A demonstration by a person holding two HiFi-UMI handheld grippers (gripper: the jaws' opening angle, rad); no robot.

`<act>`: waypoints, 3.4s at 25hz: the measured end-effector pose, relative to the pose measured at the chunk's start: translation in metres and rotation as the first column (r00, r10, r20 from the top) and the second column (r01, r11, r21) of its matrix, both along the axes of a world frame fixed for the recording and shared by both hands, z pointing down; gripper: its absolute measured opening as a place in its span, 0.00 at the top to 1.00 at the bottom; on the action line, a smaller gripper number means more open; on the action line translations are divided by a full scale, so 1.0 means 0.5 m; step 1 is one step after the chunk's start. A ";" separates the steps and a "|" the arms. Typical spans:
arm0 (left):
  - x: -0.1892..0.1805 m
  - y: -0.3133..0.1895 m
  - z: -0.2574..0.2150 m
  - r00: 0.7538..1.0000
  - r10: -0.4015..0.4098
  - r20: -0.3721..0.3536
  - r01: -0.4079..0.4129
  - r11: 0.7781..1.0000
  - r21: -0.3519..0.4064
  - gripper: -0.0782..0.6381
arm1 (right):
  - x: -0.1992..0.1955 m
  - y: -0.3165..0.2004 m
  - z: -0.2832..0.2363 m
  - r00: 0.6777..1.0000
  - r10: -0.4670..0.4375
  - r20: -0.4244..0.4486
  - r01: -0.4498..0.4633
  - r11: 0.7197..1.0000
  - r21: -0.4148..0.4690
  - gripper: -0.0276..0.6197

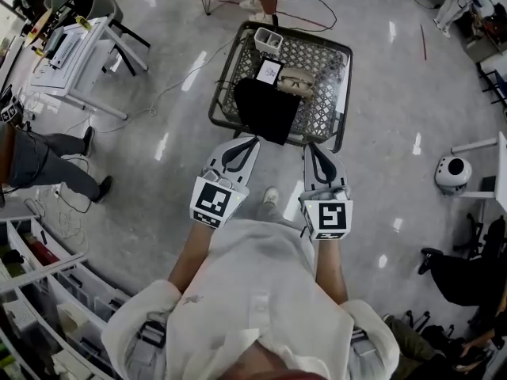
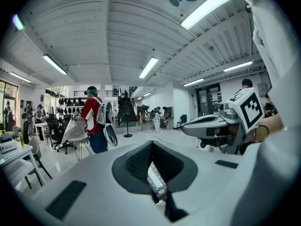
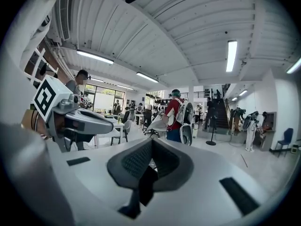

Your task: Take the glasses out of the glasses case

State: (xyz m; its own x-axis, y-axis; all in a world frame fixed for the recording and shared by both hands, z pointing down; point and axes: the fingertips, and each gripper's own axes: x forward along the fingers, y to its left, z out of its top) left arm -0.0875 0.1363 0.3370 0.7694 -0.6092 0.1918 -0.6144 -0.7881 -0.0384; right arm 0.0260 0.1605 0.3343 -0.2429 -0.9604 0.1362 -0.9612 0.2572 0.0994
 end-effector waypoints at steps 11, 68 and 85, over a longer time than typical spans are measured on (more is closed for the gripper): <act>0.091 -0.050 -0.011 1.000 -0.011 0.029 0.011 1.000 0.012 0.87 | 0.078 -0.072 -0.002 0.999 -0.035 0.031 0.035 0.999 0.010 0.95; 0.133 -0.557 0.112 0.981 0.190 -0.042 -0.194 0.973 -0.128 0.87 | 0.117 -0.508 0.097 0.982 0.177 -0.063 -0.185 0.972 -0.144 0.95; 0.205 -0.628 0.213 0.995 0.101 0.016 -0.095 0.972 -0.215 0.87 | 0.197 -0.577 0.236 0.994 0.110 -0.027 -0.113 0.954 -0.276 0.95</act>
State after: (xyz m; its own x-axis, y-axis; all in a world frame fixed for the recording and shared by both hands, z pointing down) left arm 0.0151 -0.1776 0.4436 0.8164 -0.4736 0.3304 -0.5346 -0.8362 0.1225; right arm 0.1246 -0.1282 0.4525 -0.1329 -0.9055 0.4030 -0.9846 0.1671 0.0506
